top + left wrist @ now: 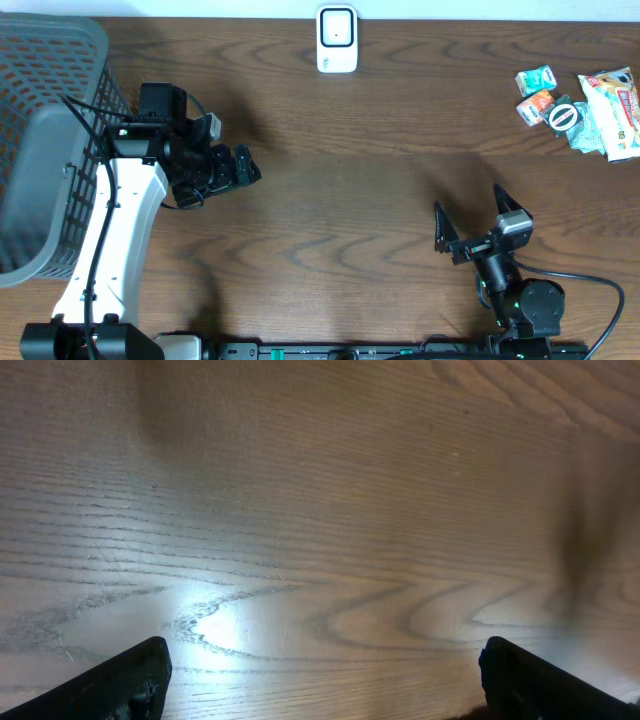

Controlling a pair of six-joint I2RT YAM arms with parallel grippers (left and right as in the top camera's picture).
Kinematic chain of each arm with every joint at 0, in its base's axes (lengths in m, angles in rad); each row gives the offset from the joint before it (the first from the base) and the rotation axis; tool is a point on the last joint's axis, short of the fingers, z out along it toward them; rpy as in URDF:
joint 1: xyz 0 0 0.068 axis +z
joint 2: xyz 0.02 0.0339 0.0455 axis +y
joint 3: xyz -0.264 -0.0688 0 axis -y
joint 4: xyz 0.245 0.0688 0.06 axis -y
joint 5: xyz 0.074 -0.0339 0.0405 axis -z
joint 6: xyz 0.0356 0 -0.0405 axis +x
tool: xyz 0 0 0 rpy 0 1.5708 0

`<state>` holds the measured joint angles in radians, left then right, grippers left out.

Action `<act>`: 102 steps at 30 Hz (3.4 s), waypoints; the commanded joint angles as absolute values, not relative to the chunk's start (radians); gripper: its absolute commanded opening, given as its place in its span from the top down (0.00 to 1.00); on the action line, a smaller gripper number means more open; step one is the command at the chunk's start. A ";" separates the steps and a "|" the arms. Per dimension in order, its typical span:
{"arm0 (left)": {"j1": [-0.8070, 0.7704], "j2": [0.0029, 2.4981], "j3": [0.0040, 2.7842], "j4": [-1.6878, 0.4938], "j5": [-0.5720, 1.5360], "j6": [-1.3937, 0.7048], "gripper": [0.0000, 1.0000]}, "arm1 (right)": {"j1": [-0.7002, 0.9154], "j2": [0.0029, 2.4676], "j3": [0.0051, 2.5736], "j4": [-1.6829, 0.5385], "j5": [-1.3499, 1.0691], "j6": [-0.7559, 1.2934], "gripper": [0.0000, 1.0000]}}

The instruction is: Scan the item barcode

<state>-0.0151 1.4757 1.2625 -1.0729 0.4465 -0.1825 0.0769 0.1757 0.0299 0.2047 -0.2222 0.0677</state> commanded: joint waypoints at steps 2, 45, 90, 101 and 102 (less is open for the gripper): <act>-0.017 1.483 1.261 -1.076 0.452 -0.169 0.02 | 0.072 0.149 0.006 0.207 -0.159 0.097 0.01; -0.017 1.483 1.261 -1.076 0.452 -0.169 0.02 | -0.075 0.006 0.005 -0.072 -0.096 0.087 0.01; -0.017 1.483 1.261 -1.076 0.452 -0.169 0.02 | 0.053 0.006 0.006 -0.078 -0.062 0.021 0.01; -0.017 1.483 1.261 -1.076 0.452 -0.169 0.02 | 0.052 0.006 0.006 -0.078 -0.062 0.021 0.01; -0.017 1.483 1.261 -1.076 0.452 -0.169 0.02 | 0.052 0.006 0.006 -0.078 -0.062 0.021 0.01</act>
<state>-0.0154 1.4757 1.2625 -1.0733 0.4469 -0.1825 0.0456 0.0120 0.0071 -0.0685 -0.0738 0.0364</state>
